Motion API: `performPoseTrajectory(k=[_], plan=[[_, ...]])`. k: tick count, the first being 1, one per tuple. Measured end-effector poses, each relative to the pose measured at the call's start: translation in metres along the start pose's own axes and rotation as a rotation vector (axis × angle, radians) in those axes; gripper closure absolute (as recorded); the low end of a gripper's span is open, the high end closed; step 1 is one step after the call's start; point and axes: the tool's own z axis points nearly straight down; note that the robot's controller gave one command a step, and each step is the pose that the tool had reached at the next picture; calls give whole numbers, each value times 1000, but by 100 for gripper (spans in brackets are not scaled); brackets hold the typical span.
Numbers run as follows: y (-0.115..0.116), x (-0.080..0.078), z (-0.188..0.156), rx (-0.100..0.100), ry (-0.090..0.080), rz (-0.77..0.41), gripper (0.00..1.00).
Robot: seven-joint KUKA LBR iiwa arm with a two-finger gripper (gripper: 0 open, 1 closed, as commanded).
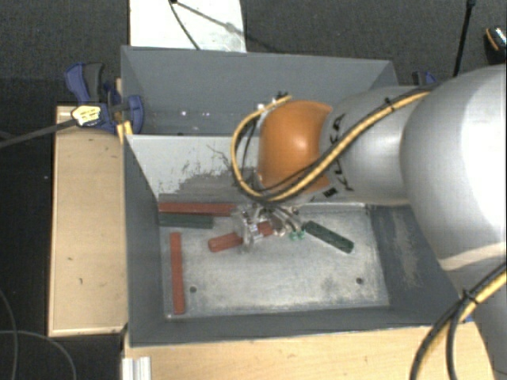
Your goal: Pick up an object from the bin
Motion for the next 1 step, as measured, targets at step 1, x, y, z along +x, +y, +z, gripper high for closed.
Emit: performPoseTrajectory(k=[1], plan=[[28,29,-158,1,-8,-246,100]])
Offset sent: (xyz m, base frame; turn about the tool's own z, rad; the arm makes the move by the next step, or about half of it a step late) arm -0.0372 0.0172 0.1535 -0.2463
